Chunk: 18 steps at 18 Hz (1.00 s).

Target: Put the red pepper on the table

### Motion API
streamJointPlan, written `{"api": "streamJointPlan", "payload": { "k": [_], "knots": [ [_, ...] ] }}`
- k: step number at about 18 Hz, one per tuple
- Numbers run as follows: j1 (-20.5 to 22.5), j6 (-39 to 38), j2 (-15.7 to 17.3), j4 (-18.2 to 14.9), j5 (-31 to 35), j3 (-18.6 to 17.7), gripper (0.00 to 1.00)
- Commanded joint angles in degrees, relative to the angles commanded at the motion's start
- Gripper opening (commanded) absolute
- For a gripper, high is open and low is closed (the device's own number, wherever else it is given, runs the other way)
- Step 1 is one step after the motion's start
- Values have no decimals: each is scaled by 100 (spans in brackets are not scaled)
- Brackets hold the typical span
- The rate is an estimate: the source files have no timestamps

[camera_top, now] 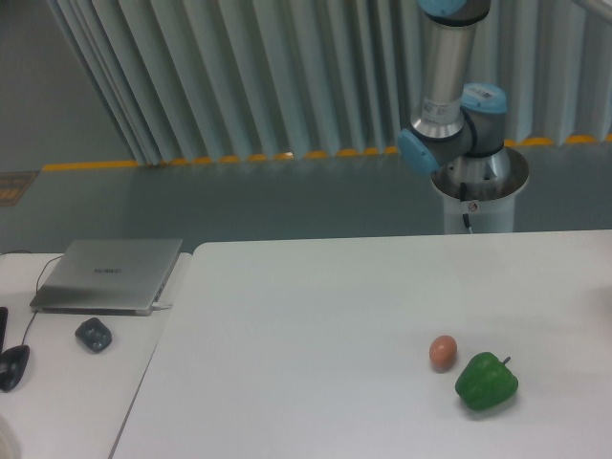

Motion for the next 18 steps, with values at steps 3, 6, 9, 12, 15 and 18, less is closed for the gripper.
{"api": "streamJointPlan", "payload": {
  "k": [3,6,9,12,15,18],
  "knots": [
    [87,-297,-246,53,-9,351,100],
    [97,-597,-483,96,-9,642,100],
    [79,-773,-764,307,0,879,100],
    [70,-1080,-940,439,0,906,100],
    [27,-1545,-1116,510,18,915,100],
    [-79,-1968,-1231,501,35,880,100]
  ]
}}
